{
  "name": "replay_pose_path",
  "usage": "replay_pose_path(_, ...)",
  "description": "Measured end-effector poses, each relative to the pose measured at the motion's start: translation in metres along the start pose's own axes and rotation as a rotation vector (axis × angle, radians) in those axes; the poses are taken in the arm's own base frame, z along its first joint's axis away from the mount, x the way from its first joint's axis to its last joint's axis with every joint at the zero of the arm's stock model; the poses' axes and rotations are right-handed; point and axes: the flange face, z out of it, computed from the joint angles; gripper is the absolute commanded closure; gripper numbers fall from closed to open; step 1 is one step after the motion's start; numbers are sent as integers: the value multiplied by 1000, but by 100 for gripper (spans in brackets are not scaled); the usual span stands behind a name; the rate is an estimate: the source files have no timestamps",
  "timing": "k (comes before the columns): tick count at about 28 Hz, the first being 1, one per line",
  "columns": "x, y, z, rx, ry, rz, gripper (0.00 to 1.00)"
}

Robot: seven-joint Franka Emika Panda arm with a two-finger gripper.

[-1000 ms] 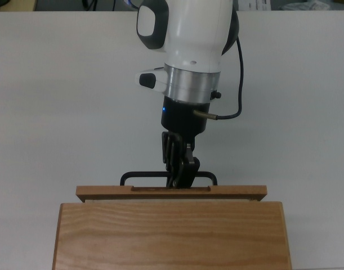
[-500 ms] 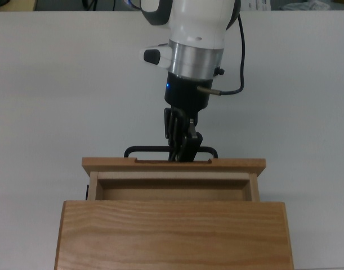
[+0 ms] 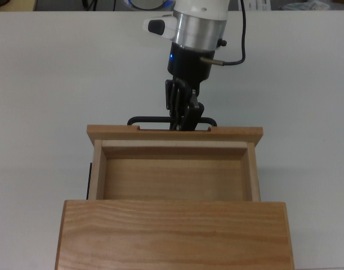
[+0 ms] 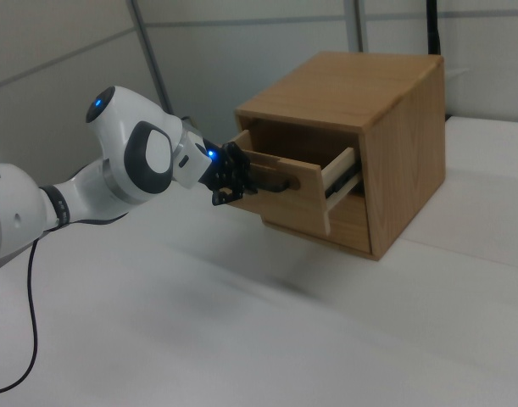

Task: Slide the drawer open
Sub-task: 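Pull the handle straight out, sliding the upper drawer out of the cabinet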

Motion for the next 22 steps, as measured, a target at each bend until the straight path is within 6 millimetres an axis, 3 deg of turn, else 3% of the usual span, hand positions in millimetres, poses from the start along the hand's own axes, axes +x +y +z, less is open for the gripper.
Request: replay_pose_path(22,-11,51,-44,-37,16,-23,100)
